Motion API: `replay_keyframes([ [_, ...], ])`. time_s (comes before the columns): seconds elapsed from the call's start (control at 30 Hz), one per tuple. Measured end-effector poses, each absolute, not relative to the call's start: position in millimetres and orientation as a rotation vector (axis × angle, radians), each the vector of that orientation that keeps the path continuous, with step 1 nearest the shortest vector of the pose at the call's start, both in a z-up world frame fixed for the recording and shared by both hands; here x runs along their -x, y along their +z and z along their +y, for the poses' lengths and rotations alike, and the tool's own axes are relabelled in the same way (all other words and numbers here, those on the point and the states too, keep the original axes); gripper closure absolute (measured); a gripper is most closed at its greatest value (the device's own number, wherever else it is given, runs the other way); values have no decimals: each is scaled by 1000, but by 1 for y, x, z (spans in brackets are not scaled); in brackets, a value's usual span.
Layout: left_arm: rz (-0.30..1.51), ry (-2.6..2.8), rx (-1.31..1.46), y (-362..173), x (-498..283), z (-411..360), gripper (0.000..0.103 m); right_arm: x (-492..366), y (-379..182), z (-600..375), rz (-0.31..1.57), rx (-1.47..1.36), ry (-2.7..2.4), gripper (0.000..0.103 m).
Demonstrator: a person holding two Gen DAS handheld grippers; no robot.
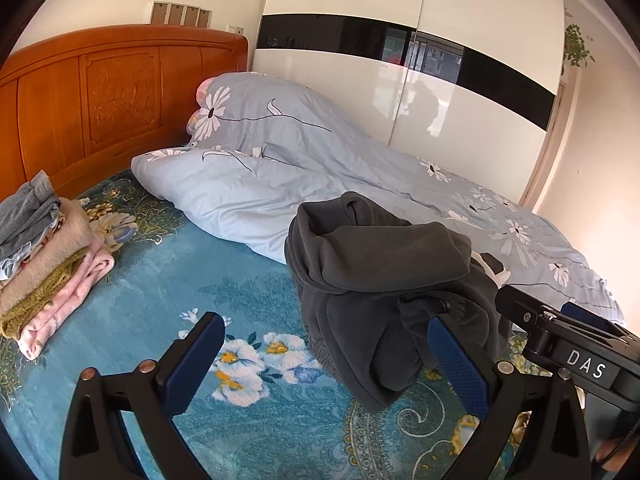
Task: Fold clothes
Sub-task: 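Approach the dark grey clothing bundle with both grippers open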
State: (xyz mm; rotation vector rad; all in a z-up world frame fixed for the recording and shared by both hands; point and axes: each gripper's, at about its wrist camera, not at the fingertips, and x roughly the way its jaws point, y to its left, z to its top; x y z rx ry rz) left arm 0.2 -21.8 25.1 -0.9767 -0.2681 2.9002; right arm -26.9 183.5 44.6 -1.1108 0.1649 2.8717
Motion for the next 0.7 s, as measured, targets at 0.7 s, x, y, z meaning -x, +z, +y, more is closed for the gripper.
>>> replay_keyframes([
  [0.7,-347,2878,1048,9,16,-40,0,47,31,165,134,1184,2870,0],
])
